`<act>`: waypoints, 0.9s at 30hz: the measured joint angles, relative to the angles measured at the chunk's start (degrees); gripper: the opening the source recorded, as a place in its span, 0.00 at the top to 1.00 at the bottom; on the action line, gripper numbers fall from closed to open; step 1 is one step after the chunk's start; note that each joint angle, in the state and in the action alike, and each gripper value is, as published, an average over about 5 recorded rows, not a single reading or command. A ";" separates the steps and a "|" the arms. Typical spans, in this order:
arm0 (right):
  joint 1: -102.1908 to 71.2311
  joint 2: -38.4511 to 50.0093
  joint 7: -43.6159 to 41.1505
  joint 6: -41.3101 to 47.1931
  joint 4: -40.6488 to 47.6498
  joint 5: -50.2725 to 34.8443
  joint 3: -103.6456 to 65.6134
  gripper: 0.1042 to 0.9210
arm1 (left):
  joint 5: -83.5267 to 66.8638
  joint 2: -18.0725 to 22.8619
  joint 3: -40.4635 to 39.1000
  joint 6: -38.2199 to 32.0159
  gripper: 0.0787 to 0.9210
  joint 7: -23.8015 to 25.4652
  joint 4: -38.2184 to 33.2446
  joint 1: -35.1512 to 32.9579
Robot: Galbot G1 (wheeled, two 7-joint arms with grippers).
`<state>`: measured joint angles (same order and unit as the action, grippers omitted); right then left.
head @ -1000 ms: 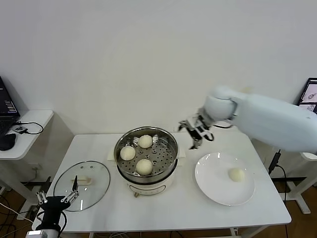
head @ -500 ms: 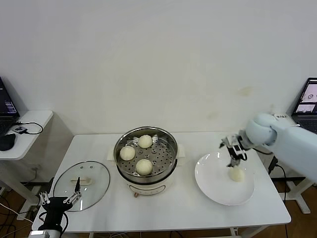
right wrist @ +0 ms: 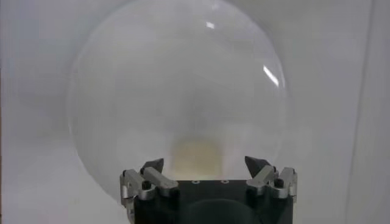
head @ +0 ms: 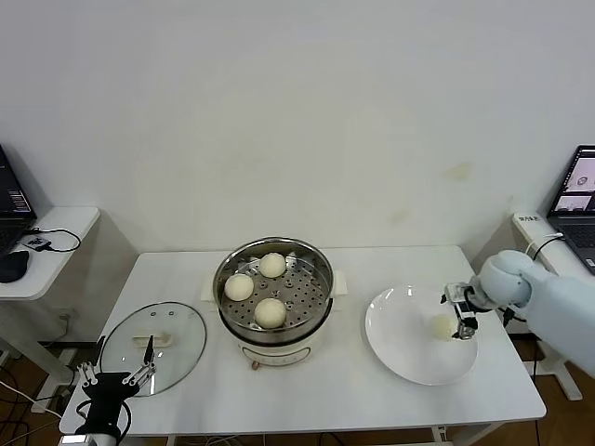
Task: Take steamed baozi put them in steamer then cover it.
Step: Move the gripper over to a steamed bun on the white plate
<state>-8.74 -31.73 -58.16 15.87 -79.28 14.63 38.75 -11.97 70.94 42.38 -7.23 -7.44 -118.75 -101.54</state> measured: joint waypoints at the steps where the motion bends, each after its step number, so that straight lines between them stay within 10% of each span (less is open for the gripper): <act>1: -0.44 -0.30 0.05 -0.04 0.46 0.45 -0.35 0.12 | 0.00 0.00 0.05 0.00 0.12 -0.01 -0.04 -0.06; 27: -4.01 -5.78 0.62 0.17 7.46 4.59 -4.00 0.34 | 0.01 0.18 -0.01 0.08 0.12 -0.05 0.48 0.48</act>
<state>-12.74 -37.51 -57.54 16.04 -71.82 19.23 34.75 -11.96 71.12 42.37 -7.15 -7.49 -118.27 -101.05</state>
